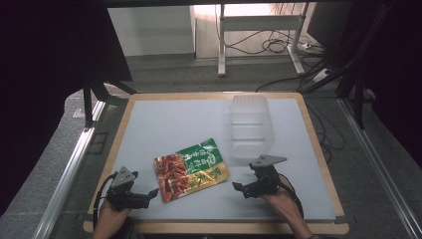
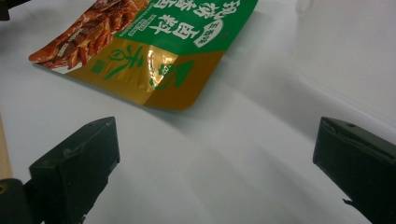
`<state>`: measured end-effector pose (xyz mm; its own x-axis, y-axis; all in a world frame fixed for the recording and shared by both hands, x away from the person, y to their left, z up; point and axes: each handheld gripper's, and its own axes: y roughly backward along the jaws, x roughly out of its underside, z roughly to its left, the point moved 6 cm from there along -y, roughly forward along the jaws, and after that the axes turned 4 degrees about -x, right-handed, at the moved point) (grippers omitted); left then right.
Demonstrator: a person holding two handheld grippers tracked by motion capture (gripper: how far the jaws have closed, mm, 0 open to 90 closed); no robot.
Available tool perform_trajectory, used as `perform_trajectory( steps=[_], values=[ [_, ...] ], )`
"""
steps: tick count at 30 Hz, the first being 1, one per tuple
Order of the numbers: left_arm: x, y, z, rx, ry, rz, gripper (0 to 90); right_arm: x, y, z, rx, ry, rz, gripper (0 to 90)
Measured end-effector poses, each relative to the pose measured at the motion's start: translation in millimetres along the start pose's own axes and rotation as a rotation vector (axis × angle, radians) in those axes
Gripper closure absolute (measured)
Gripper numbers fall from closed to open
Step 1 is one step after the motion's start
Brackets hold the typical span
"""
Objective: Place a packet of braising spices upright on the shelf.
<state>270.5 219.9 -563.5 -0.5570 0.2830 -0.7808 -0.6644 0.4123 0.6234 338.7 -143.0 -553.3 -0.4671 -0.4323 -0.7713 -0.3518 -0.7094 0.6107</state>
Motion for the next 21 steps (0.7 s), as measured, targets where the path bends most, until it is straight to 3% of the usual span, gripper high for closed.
perform_trajectory(
  steps=[9,13,21],
  values=[
    [0.0,-0.1,-0.2,-0.001,-0.004,0.001,1.0,-10.6,-14.6,3.9,-0.011,0.0,-0.007,0.8],
    [0.1,-0.1,-0.4,-0.002,-0.006,0.003,1.0,-13.5,-24.6,3.9,-0.031,-0.019,0.019,2.4],
    [0.1,0.0,-0.2,-0.002,-0.007,0.001,1.0,-19.3,-42.6,1.6,-0.004,0.002,0.074,9.4]
  ],
)
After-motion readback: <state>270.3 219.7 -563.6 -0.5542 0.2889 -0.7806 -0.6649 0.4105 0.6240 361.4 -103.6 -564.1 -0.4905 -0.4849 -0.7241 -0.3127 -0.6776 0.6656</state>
